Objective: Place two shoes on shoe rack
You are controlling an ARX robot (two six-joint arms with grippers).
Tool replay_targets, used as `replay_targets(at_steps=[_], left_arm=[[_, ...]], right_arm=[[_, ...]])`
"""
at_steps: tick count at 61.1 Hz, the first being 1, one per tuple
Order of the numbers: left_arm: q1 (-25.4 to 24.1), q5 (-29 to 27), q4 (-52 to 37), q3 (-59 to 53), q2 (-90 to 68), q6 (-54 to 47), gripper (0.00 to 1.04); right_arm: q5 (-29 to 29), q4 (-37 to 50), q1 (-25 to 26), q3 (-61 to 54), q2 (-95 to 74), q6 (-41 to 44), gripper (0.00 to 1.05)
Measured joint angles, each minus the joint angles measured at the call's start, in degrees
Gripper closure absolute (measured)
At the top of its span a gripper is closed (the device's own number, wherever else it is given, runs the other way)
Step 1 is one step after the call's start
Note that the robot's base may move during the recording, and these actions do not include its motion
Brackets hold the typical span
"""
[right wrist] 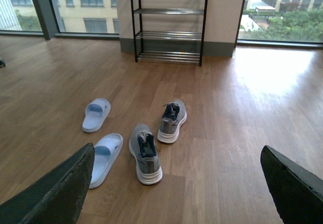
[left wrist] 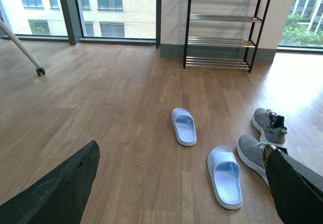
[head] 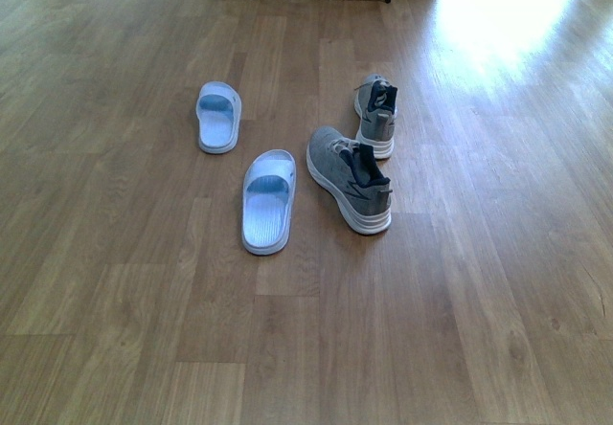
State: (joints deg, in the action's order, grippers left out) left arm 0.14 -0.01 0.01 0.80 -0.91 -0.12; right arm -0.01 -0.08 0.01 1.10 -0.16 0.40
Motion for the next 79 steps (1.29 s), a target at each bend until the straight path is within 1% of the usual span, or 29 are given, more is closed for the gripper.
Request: replay_targets(at_steps=[79], left_arm=[[0.0,0.0,0.0,0.0,0.0,0.0,0.09]], right_arm=[[0.0,0.0,0.0,0.0,0.0,0.0,0.09]])
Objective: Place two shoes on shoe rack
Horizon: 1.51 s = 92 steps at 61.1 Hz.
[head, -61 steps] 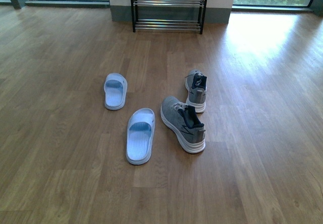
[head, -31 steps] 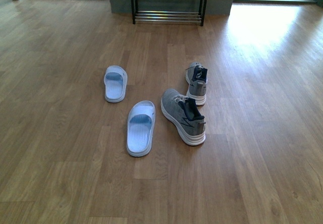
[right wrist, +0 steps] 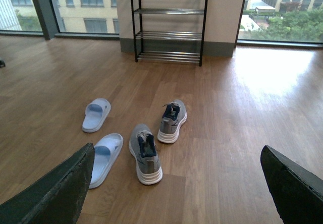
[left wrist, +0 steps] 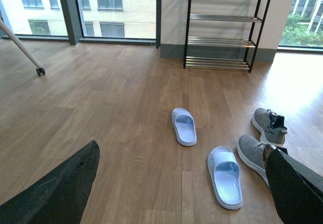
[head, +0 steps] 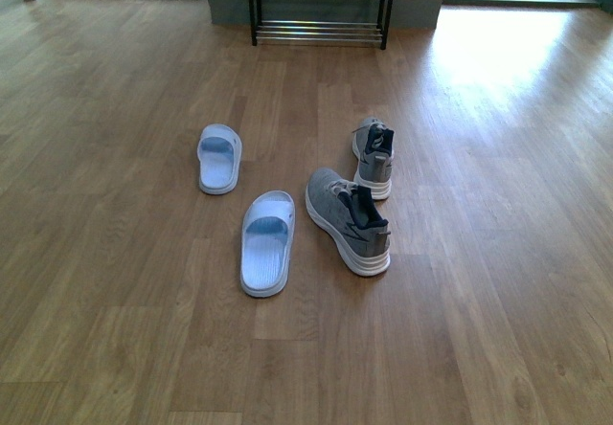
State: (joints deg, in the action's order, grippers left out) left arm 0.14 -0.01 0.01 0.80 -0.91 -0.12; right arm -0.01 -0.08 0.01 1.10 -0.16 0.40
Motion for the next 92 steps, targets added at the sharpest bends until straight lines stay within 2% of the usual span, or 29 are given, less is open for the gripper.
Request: replay_targets(at_steps=[92], left_arm=[[0.0,0.04,0.02,0.0,0.0,0.0,0.09]], right_arm=[[-0.2,-0.02,0.0,0.0,0.0,-0.02,0.09]])
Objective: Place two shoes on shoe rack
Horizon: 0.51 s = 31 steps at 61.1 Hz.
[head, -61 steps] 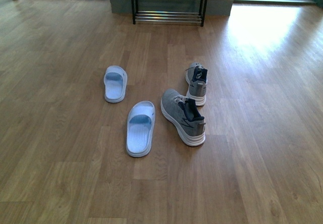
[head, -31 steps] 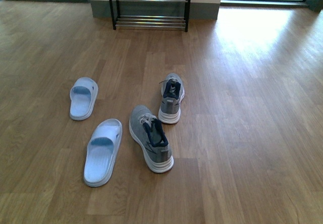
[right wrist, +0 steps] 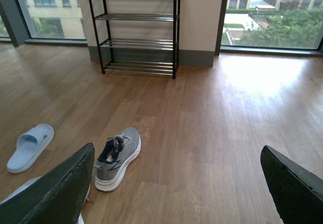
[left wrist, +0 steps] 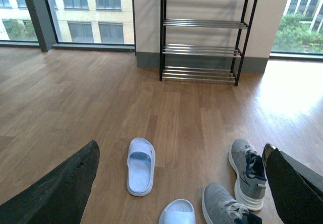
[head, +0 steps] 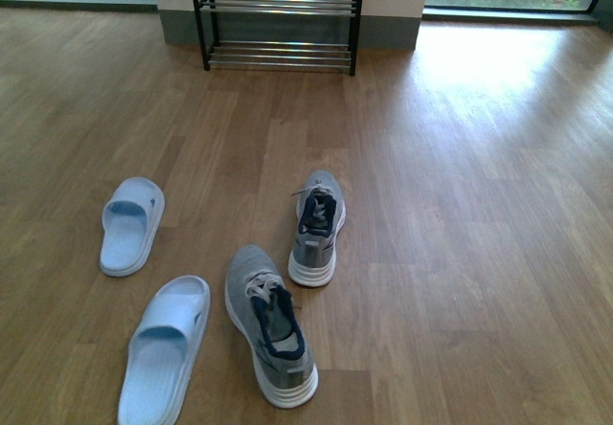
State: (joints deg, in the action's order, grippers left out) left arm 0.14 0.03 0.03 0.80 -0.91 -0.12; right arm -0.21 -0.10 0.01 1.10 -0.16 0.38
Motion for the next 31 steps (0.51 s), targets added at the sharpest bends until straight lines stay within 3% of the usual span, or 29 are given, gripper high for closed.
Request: replay_targets(at_steps=[4,8,11,20,31], left_arm=[[0.48,-1.7,0.63,0.2,-0.5,0.37,0.09],[5.73,-17.03,11.39,4.02,-6.69,7.43,0.09],[7.45,-22.21,16.74,6.99,-12.63,12.94,0.09],[4.04,-11.13,14.03,13.11,-28.15,32.2,0.09],[2.58,-9.4,0.0,19.69,-53.44,34.86,0.09]], right_arm=[[0.0,0.02,0.0,0.0,0.02,0.02,0.09],[-0.02,0.0,0.0,0.0,-0.09,0.02,0.09],[0.0,0.0,0.0,0.0,-0.04,0.02,0.09],[0.07,0.0,0.0,0.0,-0.04,0.02,0.09],[0.07,0.0,0.0,0.0,-0.04,0.02,0.09]])
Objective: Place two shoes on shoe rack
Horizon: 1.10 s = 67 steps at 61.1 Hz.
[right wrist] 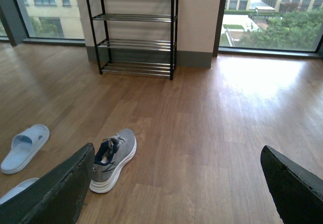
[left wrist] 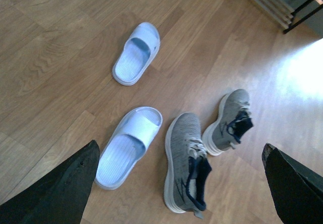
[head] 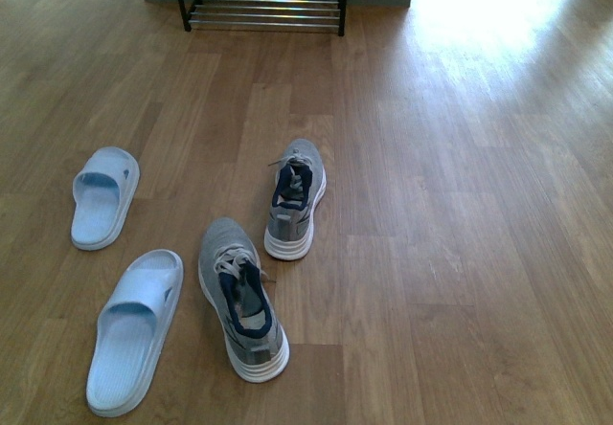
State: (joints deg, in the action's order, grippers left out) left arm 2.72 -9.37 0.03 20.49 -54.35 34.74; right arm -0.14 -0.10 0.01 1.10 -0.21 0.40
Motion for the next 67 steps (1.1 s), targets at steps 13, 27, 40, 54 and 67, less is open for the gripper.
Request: replay_targets(at_steps=[13,27,40,54,67], left_arm=[[1.31,0.79,-12.48,7.19,-31.63,-4.37,0.09],[5.79,6.58,-17.33,16.81,-55.69,-6.19,0.09],[8.85,12.61,-18.01,30.88,-72.91,-6.14,0.09],[9.73,15.5,-16.48,40.74,-85.42,-5.53,0.09],[9.84,16.98,-14.93,47.39,-92.65,-5.53,0.09]], right_arm=[[0.04,0.0,0.0,0.0,0.0,0.0,0.09],[0.07,0.0,0.0,0.0,0.0,0.0,0.09],[0.07,0.0,0.0,0.0,0.0,0.0,0.09],[0.07,0.0,0.0,0.0,0.0,0.0,0.09],[0.09,0.0,0.0,0.0,0.0,0.0,0.09]])
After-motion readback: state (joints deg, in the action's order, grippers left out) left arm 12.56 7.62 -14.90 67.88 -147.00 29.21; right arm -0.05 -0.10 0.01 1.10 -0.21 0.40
